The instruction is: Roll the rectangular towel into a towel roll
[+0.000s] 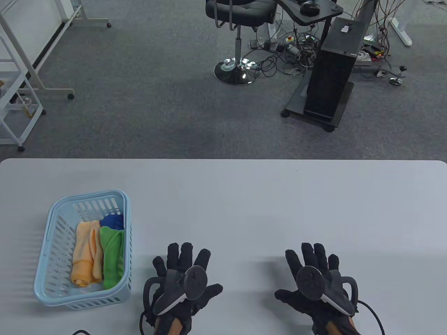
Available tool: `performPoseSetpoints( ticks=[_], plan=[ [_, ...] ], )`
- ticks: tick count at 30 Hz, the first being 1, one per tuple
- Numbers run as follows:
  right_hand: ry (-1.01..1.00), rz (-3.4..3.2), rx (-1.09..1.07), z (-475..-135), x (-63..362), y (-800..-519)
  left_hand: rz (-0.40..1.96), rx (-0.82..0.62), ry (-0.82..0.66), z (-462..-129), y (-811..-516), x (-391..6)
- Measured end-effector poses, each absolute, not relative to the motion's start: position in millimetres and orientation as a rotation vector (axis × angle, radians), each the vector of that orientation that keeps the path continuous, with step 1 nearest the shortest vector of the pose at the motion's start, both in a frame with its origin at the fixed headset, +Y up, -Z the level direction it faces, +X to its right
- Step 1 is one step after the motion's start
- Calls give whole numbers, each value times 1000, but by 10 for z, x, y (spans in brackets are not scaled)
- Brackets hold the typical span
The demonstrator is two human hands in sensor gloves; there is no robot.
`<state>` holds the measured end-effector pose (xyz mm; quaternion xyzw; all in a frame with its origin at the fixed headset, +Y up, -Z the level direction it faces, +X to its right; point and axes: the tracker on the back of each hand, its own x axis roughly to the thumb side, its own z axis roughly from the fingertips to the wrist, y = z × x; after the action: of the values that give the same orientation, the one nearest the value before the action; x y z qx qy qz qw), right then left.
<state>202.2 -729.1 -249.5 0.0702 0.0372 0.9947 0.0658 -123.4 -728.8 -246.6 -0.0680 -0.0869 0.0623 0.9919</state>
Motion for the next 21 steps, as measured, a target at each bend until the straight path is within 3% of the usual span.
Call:
performPoseSetpoints(
  ticks=[21],
  plan=[
    [187, 2963, 199, -2517, 2026, -7321, 140, -175, -157, -2463, -7309, -1239]
  ],
)
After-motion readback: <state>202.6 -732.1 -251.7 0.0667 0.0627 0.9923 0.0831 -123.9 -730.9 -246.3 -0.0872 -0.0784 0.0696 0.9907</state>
